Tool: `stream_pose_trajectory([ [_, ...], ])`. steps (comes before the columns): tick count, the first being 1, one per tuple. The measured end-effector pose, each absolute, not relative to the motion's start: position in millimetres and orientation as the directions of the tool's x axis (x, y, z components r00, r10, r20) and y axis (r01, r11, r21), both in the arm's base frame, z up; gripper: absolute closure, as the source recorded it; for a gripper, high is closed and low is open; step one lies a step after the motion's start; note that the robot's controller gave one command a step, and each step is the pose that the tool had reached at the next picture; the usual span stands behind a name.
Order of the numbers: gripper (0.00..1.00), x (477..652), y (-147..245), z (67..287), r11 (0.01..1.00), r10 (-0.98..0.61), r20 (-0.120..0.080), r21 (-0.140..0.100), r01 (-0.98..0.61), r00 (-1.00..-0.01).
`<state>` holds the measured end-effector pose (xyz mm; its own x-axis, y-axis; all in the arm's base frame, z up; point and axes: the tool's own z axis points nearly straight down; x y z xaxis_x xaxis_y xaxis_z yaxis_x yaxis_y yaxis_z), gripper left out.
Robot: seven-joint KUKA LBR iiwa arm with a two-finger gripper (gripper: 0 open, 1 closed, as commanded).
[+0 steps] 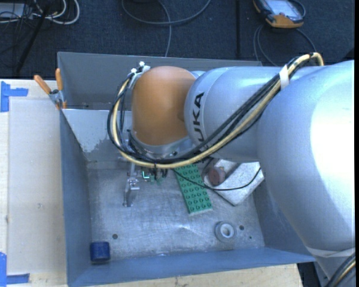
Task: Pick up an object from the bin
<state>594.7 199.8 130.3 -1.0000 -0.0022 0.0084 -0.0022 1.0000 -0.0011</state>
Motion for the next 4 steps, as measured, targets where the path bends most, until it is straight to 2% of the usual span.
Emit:
stream_pose_trajectory([
  [1,0.00,609.5,127,73,0.998,-0.069,0.001,0.000,-0.069,-0.998],
  [2,0.00,622.6,33,96,1.000,0.011,-0.003,-0.004,0.011,-1.000],
  [3,0.00,610.8,-11,77,1.000,0.010,-0.016,0.009,0.010,-1.000],
  [4,1.00,610.8,-9,78,1.000,0.008,-0.014,0.008,0.008,-1.000],
])
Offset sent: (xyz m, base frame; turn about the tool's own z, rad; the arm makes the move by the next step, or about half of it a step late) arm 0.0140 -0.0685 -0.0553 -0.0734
